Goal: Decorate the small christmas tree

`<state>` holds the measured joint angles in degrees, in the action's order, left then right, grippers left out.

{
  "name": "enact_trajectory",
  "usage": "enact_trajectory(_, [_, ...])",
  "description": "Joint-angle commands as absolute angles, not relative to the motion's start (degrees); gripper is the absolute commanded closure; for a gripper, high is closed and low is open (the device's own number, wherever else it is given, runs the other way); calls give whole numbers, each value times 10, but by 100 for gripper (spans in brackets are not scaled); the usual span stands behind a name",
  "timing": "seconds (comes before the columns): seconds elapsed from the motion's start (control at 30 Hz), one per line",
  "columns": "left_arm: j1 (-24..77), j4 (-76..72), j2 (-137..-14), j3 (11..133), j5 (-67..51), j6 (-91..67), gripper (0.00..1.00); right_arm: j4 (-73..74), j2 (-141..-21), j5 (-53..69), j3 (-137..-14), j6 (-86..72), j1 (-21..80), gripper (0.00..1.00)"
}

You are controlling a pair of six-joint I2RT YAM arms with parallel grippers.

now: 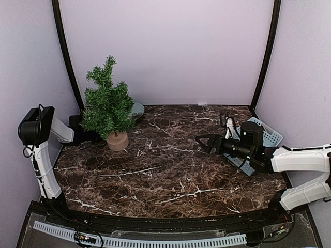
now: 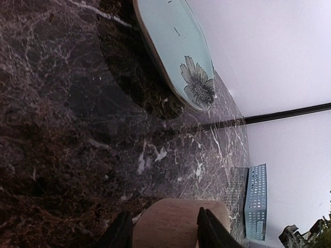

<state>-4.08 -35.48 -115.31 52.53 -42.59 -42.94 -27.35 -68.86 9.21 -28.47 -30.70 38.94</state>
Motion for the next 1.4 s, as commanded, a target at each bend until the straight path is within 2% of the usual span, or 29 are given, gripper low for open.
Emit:
enact_trajectory(0.0, [-23,-351,-1154,530,-444,-407,56,-288,-688,93,-280,-308,386,1])
enact_trajectory(0.37, [75,-345,-1145,494,-423,-378,59,-286,-687,89,-278,-309,385,1])
enact_trajectory(1.0, [244,-292,-1166,536,-445,-325,65,-284,-698,95,-285,-304,384,2])
enact_trajectory(1.37, [329,-361,-1175,507,-442,-391,67,-285,-717,122,-292,-304,384,2])
